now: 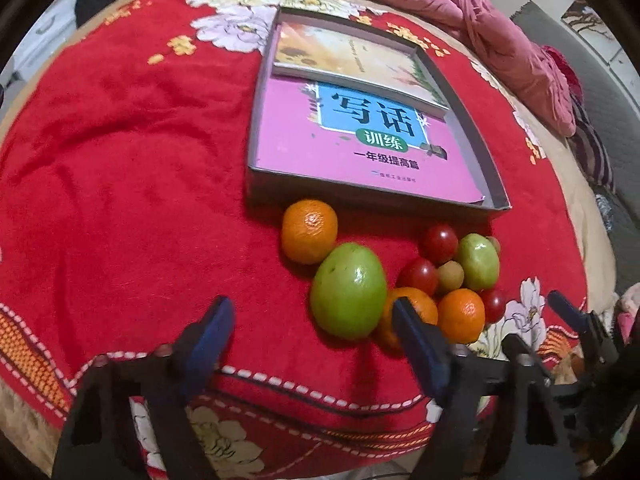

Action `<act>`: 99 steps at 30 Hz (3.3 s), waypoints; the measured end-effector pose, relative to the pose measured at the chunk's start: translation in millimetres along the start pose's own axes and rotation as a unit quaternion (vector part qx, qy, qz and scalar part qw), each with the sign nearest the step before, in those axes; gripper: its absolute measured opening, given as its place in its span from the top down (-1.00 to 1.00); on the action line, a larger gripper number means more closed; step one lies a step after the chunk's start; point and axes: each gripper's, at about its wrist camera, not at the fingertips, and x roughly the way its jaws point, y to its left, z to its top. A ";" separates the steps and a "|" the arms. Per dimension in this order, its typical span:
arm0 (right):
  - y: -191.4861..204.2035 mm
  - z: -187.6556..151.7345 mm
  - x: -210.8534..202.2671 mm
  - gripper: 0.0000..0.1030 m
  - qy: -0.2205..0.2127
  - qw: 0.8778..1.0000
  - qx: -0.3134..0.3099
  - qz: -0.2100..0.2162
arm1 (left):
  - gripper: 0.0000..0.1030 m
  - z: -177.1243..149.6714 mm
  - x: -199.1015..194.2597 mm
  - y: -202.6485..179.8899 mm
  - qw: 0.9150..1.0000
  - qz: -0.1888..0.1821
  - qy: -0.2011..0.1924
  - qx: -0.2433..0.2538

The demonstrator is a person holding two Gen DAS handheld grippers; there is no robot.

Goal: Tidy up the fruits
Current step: 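Grasp the red cherry tomato with the right tool while the left tool grasps a green fruit, then lift and carry the tomato and green fruit over the tray with both tools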

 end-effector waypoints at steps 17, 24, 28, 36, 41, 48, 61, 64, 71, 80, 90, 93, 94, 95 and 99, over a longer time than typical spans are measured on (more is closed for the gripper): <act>10.5 1.6 22.5 -0.05 0.016 0.998 -0.046 0.037 | 0.10 15.1 33.4 -8.3 0.996 -0.075 0.043 -0.010; 3.3 3.8 35.0 -0.03 0.031 0.998 -0.029 0.042 | 0.11 15.8 38.4 -8.5 0.995 -0.085 0.043 -0.014; 7.4 0.2 40.4 0.14 0.037 0.998 -0.043 0.038 | 0.11 13.0 30.5 -13.1 0.997 -0.074 0.033 0.004; 0.4 0.1 31.6 0.37 0.028 0.997 -0.014 0.066 | 0.10 7.1 15.4 -20.3 0.998 -0.052 0.016 0.035; -5.0 4.9 20.8 0.37 0.009 0.997 0.002 0.074 | 0.10 6.3 4.9 -19.4 0.998 -0.050 0.002 0.040; -8.2 25.8 1.7 0.37 -0.023 0.995 0.018 0.093 | 0.10 13.7 -23.7 -22.4 0.997 -0.046 -0.034 0.048; -0.5 63.7 -1.8 0.37 -0.052 0.994 0.004 0.100 | 0.10 43.6 -40.0 -30.0 0.995 -0.012 -0.082 0.061; 2.4 71.0 5.5 0.37 -0.051 0.994 -0.002 0.095 | 0.10 52.0 -34.4 -30.8 0.995 0.004 -0.084 0.061; 7.0 86.3 25.1 0.37 -0.047 0.995 -0.008 0.084 | 0.10 66.9 -14.4 -36.7 0.993 0.037 -0.083 0.070; 11.8 98.2 46.6 0.37 -0.040 0.997 -0.012 0.070 | 0.11 71.8 5.9 -41.5 0.992 0.059 -0.080 0.081; 12.3 101.2 56.4 0.37 -0.034 0.998 -0.013 0.059 | 0.11 72.8 14.1 -35.0 0.992 0.063 -0.078 0.073; 10.7 101.7 59.1 0.37 -0.031 0.998 -0.008 0.057 | 0.11 73.0 15.6 -32.7 0.992 0.065 -0.079 0.071; 10.6 102.1 59.9 0.37 -0.030 0.998 -0.008 0.058 | 0.11 72.8 16.1 -32.4 0.992 0.067 -0.079 0.071; 10.8 102.2 60.2 0.37 -0.030 0.998 -0.008 0.058 | 0.11 72.8 16.7 -31.7 0.992 0.067 -0.079 0.071; 12.0 101.6 62.9 0.37 -0.026 0.998 -0.006 0.056 | 0.11 72.6 17.5 -29.4 0.992 0.066 -0.079 0.069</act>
